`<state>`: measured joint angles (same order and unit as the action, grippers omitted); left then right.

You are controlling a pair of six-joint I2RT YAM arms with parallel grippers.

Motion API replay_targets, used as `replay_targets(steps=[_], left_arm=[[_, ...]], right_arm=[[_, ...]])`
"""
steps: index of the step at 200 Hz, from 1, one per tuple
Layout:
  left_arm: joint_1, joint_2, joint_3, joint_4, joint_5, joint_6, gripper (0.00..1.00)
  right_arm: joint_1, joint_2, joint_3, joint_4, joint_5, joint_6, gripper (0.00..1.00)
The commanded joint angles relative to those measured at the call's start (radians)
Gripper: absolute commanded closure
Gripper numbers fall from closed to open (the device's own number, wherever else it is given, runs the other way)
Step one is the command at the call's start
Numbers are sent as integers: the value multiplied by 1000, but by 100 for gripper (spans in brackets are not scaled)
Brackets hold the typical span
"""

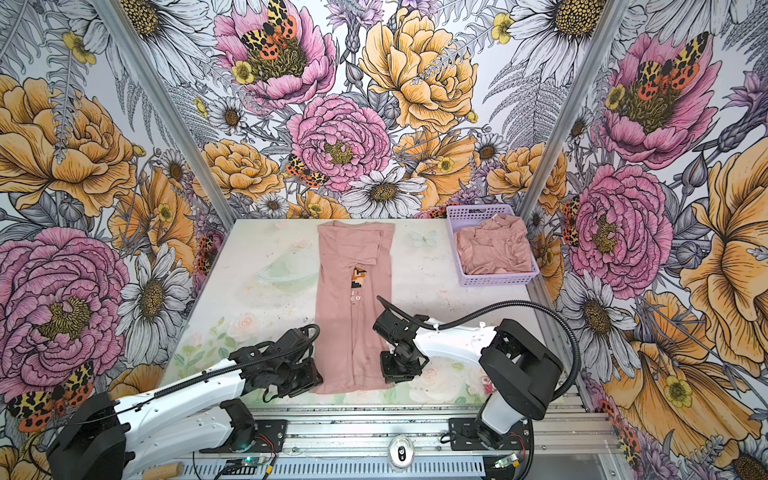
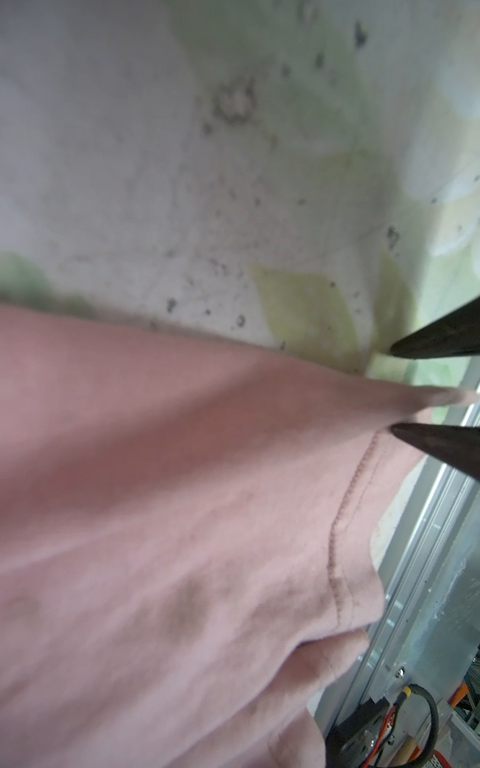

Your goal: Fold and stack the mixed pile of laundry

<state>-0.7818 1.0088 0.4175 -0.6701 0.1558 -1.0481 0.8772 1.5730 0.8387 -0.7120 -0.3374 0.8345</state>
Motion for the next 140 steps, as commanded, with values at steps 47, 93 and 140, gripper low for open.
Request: replay_targets(steps=[47, 93, 140], left_arm=[[-16, 12, -61, -35, 24, -24, 62], [-16, 54, -49, -31, 22, -8, 69], [-16, 82, -37, -31, 24, 4, 86]], right_arm=[[-4, 24, 25, 41, 6, -36, 64], [-4, 38, 20, 57, -2, -43, 71], [-3, 32, -2, 69, -5, -21, 97]])
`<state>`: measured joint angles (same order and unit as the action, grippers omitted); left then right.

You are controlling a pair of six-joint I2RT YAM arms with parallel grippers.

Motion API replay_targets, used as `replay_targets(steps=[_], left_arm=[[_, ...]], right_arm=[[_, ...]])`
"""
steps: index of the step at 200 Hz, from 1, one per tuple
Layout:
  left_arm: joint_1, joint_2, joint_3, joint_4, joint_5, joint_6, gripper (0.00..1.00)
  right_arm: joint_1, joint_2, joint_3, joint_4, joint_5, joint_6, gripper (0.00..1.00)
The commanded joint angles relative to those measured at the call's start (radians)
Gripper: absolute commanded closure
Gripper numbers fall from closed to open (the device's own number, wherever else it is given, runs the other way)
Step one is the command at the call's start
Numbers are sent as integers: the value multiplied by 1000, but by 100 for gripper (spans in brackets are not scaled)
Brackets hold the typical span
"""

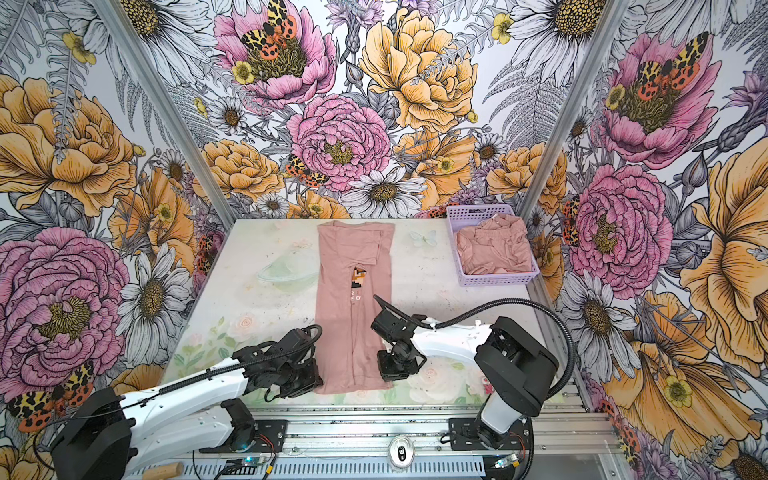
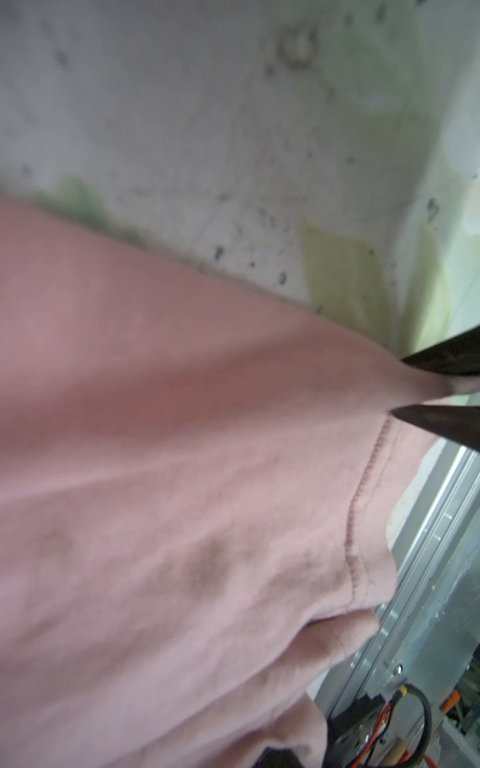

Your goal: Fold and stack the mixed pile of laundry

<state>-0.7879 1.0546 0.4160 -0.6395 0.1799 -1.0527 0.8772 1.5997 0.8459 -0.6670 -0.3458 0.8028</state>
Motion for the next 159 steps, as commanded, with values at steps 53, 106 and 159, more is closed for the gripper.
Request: replay_targets(steps=[53, 106, 159], left_arm=[[-5, 23, -5, -70, 9, 5, 100], [47, -12, 76, -139, 26, 33, 100], [195, 43, 221, -209, 104, 184, 100]], right_arm=[[-5, -31, -18, 21, -23, 24, 100], [-38, -115, 14, -33, -63, 38, 100], [-125, -121, 91, -84, -113, -3, 100]])
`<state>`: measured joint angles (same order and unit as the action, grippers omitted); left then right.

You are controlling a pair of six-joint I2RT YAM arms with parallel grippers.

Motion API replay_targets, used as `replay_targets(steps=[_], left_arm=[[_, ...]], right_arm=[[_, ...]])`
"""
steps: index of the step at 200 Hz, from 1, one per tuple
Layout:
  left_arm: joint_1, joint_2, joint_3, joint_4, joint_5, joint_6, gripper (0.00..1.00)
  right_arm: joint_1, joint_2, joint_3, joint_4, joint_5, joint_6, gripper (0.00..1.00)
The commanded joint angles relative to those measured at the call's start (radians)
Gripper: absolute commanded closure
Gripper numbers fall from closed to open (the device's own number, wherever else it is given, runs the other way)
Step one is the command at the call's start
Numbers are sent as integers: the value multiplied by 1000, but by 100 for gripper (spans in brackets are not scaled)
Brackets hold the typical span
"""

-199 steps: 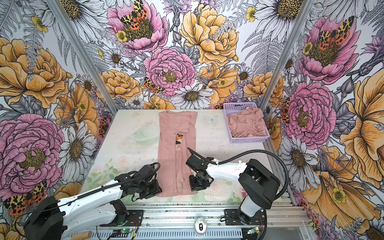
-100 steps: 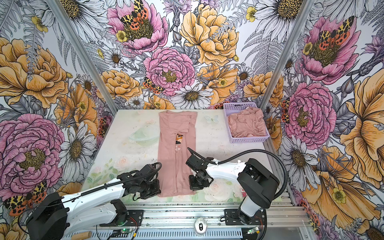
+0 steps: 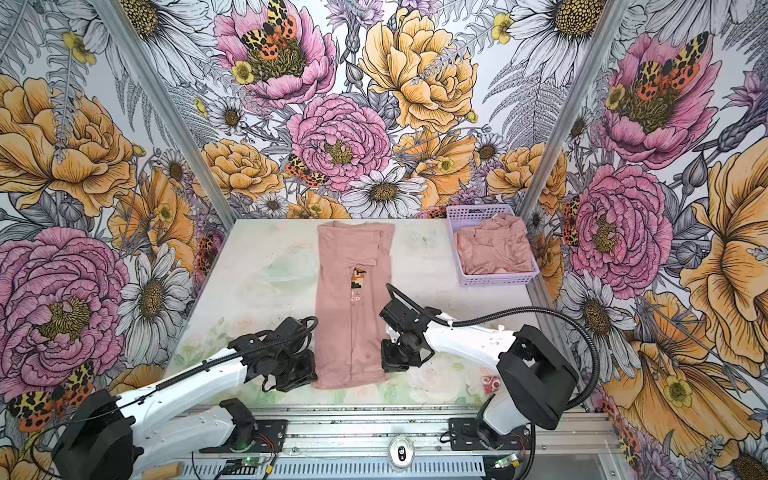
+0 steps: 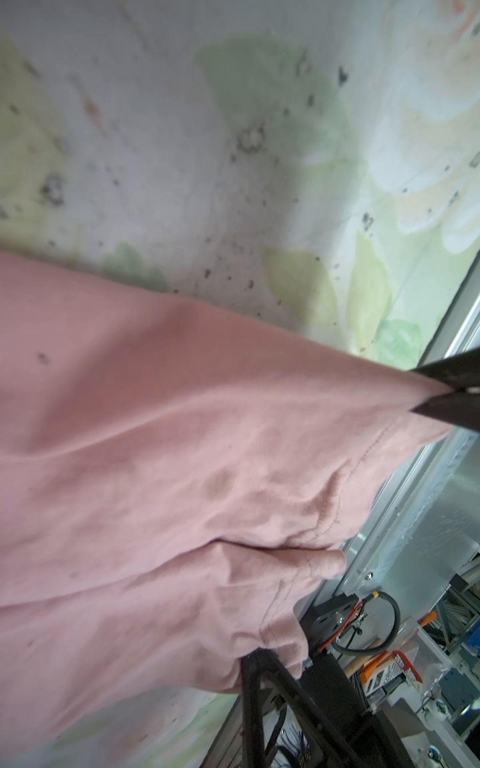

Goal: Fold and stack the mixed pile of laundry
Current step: 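Carry the hem with both grippers away from the robot over the shirt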

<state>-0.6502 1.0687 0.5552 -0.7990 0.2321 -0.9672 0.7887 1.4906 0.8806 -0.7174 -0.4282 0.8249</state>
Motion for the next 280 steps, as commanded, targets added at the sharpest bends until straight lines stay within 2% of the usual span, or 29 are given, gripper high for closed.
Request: replay_targets(steps=[1, 61, 121, 193, 238, 280], left_arm=[[60, 31, 85, -50, 54, 103, 100], [226, 234, 341, -138, 157, 328, 100], [371, 482, 601, -183, 215, 494, 100], [467, 735, 902, -204, 213, 566, 100], [494, 851, 994, -215, 199, 594, 100], [509, 922, 1074, -224, 183, 605, 100]], right_arm=[[-37, -11, 59, -34, -32, -25, 100], [-147, 94, 251, -124, -88, -124, 100], [-286, 330, 576, -223, -124, -261, 100], [-395, 583, 912, -277, -131, -326, 100], [-427, 707, 1081, -277, -128, -333, 100], [-451, 775, 1159, -277, -130, -334, 100]])
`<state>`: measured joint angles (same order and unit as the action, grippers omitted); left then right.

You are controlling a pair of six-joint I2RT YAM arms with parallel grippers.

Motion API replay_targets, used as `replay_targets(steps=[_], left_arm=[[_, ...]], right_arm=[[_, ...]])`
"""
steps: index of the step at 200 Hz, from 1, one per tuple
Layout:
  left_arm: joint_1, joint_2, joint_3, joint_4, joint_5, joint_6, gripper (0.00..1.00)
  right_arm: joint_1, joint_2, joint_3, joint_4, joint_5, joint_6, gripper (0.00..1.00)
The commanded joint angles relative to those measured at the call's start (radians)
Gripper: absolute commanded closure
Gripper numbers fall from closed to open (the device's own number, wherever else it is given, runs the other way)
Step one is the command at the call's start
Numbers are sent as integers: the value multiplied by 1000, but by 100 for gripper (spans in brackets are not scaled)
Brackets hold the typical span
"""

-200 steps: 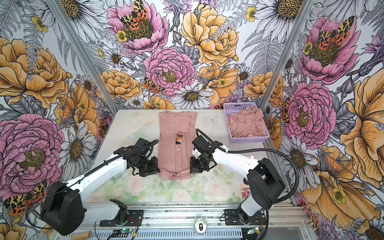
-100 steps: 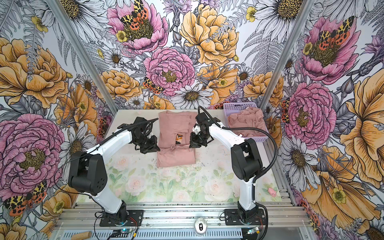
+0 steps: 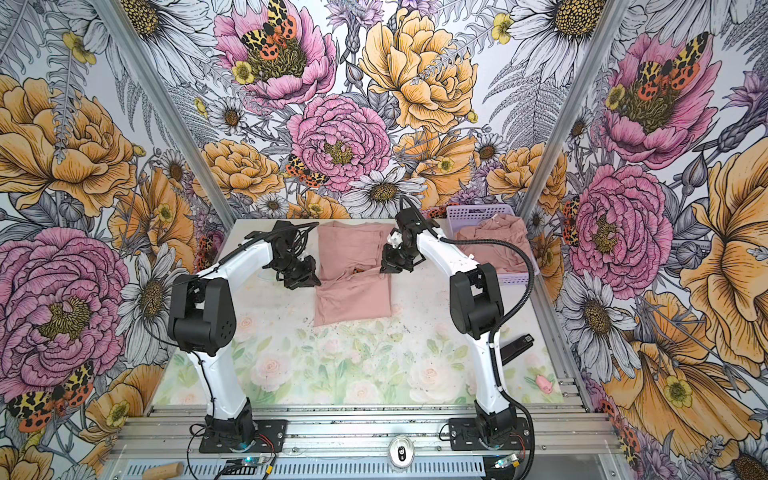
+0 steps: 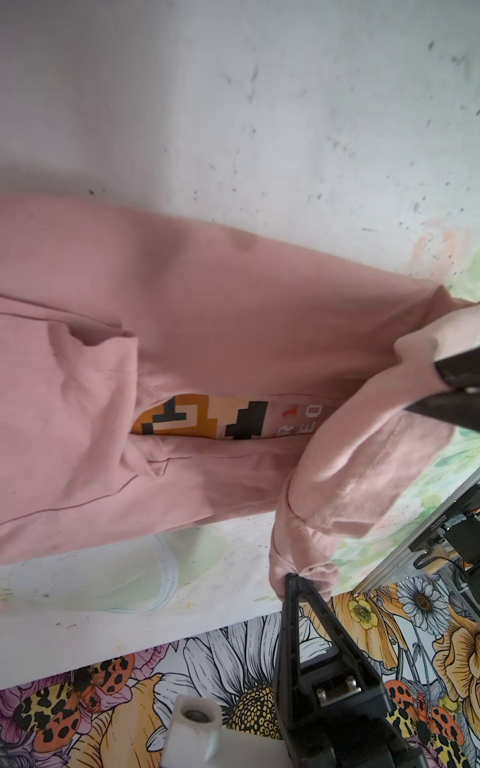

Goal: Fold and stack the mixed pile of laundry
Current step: 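Carry the hem with both grippers away from the robot over the shirt, then lower the hem onto the shirt's far half and open both grippers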

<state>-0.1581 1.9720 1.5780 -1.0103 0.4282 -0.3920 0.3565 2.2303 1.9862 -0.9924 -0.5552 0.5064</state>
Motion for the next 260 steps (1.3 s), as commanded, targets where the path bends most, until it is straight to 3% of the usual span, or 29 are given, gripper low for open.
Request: replay_targets(steps=[1, 118, 198, 233, 260], left_arm=[[17, 20, 53, -13, -13, 30, 100], [31, 181, 208, -11, -64, 54, 100], [31, 249, 283, -11, -79, 53, 100], [30, 255, 287, -11, -96, 50, 78], [36, 218, 292, -11, -125, 36, 57]], right_arm=[[-20, 38, 54, -2, -3, -15, 100], [-33, 213, 247, -2, 24, -13, 100], [-41, 239, 234, -3, 66, -8, 100], [-41, 250, 254, -2, 72, -6, 100], [-43, 215, 259, -2, 95, -9, 78]])
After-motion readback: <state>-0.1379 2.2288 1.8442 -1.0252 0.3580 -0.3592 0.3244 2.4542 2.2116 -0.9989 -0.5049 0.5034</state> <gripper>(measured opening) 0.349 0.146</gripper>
